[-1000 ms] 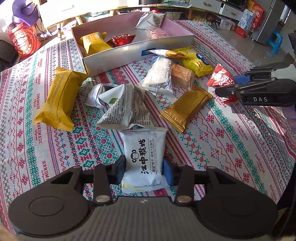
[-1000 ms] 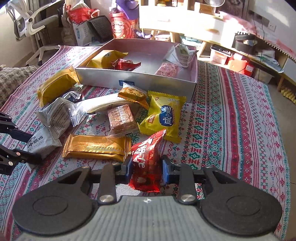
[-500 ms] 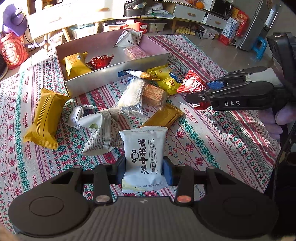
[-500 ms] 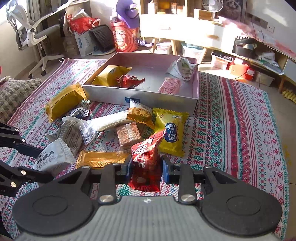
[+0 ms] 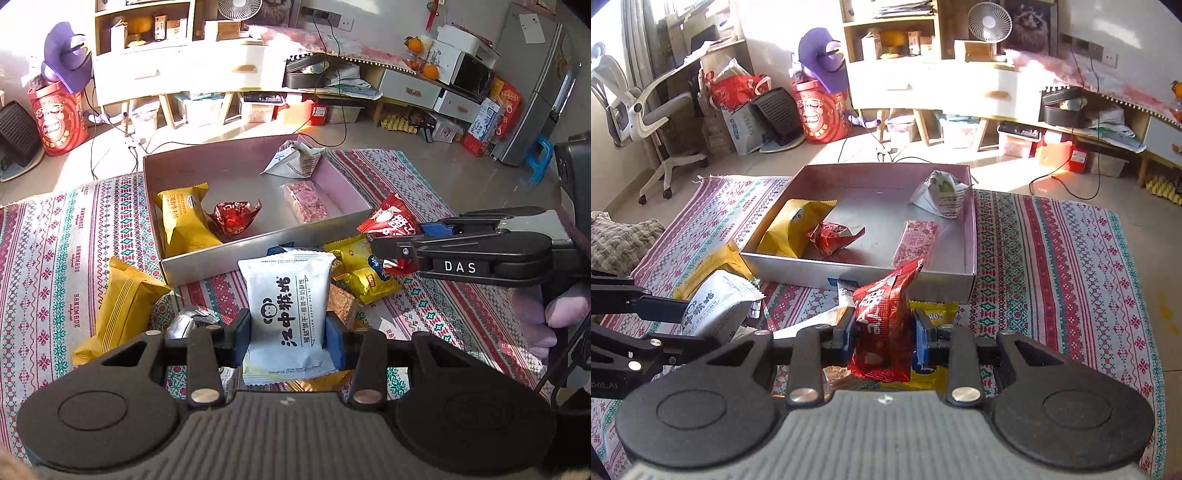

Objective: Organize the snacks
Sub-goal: 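Carry the white bag with the left tool while the right carries the red bag toward the box, then open the left tool over the box dropping the white bag while the right drops the red bag, then withdraw both tools from the box back toward the snack pile, then grasp the crumpled white printed bag with the left tool while the right grasps the yellow-blue bag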

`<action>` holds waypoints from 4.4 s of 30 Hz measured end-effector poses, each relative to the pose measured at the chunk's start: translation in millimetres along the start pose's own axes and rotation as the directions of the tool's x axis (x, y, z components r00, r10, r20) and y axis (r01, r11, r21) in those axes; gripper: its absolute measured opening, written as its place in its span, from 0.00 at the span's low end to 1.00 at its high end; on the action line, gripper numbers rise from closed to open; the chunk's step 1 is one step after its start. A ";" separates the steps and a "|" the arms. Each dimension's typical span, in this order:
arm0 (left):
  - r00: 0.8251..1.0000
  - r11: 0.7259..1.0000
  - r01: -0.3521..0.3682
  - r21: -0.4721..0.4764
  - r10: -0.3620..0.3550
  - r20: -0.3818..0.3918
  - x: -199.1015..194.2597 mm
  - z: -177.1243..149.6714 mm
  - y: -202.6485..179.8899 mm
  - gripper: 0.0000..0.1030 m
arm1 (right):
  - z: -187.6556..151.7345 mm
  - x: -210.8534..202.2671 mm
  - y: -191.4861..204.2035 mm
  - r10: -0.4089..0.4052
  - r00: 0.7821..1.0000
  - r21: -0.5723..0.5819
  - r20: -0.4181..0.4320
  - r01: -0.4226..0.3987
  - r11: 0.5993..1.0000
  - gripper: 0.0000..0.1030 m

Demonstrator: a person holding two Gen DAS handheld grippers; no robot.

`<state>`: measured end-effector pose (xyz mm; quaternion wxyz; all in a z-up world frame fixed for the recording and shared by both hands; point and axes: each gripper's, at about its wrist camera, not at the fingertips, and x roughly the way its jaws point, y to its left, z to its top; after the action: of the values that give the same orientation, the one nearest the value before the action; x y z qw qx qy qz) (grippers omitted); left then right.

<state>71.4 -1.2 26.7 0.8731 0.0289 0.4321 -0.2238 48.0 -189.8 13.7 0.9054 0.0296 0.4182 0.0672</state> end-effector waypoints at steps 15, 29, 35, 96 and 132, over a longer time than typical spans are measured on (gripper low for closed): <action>0.991 0.992 -0.108 -0.061 0.112 0.071 58.0 68.5 29.2 0.47 | 36.3 41.4 -19.0 0.100 0.993 0.117 0.066 -0.107 0.987 0.27; 0.981 0.984 -0.148 -0.098 0.158 0.113 117.6 96.4 39.3 0.47 | 44.6 71.8 -22.9 0.142 0.988 0.117 0.068 -0.149 0.982 0.27; 0.977 0.980 -0.177 -0.091 0.186 0.106 127.6 97.4 44.2 0.47 | 43.7 76.4 -24.4 0.132 0.989 0.114 0.059 -0.138 0.984 0.28; 0.983 0.974 -0.185 -0.133 0.181 -0.042 10.2 -56.9 46.2 1.00 | -46.8 3.1 13.5 -0.007 1.000 0.007 -0.016 0.007 1.000 0.99; 0.987 0.980 -0.141 -0.143 0.150 0.049 45.5 -67.4 29.8 0.80 | -45.2 55.9 -21.5 -0.199 0.980 0.157 -0.022 0.200 0.967 0.91</action>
<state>57.7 25.3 -54.5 0.8996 -0.0073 0.4170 -0.1293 51.5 -203.0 -60.0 0.9011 0.0589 0.4257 -0.0573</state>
